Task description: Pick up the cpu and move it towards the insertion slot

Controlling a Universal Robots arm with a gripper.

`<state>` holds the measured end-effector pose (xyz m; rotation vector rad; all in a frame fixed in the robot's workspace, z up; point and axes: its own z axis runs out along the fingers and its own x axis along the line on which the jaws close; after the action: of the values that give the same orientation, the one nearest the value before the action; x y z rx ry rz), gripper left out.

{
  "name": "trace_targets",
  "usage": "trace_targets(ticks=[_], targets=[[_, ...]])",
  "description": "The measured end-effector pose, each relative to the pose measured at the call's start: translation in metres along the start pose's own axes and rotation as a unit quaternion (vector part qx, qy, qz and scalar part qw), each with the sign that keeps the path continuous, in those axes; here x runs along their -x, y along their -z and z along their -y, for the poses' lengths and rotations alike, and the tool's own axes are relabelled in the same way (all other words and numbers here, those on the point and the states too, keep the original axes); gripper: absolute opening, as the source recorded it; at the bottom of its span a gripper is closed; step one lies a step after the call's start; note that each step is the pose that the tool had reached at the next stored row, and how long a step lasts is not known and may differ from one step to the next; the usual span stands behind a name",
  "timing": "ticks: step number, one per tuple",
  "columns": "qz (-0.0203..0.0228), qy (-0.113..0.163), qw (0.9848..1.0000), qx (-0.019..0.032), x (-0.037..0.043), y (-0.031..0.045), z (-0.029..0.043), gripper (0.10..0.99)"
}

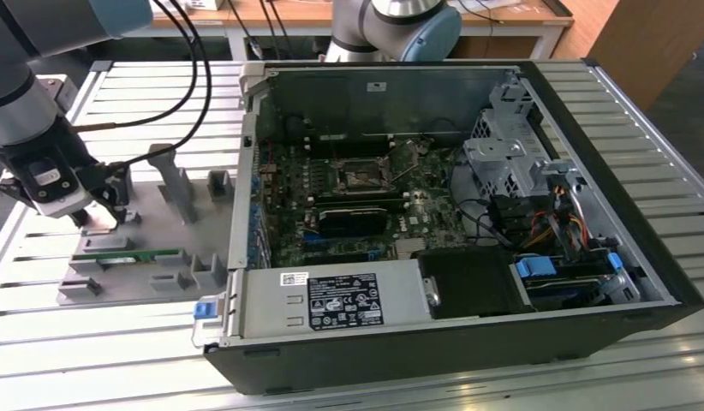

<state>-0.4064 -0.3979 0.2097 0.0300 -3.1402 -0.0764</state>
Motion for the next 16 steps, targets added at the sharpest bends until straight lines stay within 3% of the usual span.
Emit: trace_targets(ticks=[16], targets=[[-0.0001, 0.0, 1.0, 0.0, 0.0, 0.0036, -0.0001, 0.541]])
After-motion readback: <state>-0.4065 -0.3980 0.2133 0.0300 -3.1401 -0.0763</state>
